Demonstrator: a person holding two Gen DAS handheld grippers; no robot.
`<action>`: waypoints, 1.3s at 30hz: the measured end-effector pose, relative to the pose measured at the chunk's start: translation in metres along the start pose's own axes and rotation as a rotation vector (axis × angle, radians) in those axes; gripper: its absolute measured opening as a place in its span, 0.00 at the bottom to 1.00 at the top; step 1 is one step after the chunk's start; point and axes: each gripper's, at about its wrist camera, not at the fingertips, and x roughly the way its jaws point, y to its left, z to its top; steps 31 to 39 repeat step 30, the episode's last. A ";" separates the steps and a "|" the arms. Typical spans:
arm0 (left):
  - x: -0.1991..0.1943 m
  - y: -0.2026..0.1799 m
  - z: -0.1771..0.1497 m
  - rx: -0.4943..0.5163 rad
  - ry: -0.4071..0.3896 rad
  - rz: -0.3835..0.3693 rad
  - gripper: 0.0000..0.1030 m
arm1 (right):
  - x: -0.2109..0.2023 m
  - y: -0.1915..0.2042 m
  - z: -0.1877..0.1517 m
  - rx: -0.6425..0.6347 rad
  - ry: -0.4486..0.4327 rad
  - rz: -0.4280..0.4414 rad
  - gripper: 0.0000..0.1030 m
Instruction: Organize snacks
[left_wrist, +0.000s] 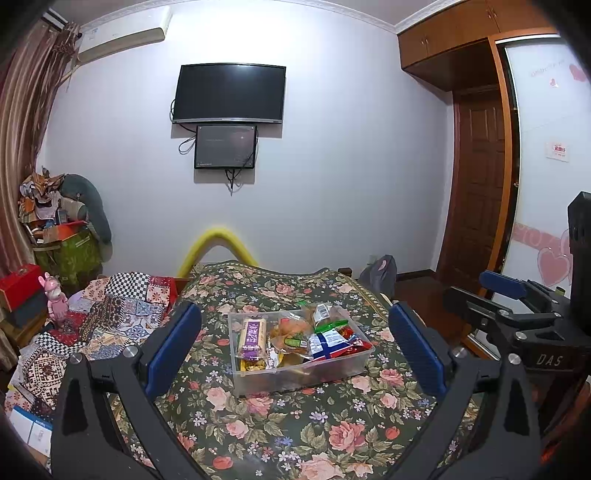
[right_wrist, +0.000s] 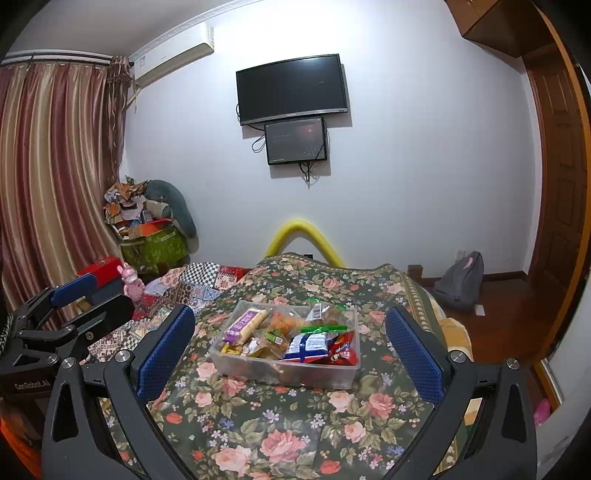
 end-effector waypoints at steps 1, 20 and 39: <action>0.001 0.000 0.000 0.000 0.001 -0.002 1.00 | 0.000 0.000 0.000 0.000 -0.001 -0.001 1.00; 0.001 0.001 -0.002 0.005 0.012 -0.005 1.00 | -0.001 0.002 -0.001 -0.005 -0.006 0.003 1.00; 0.003 0.001 -0.004 0.006 0.020 -0.011 1.00 | -0.001 0.003 -0.001 -0.008 -0.007 0.002 1.00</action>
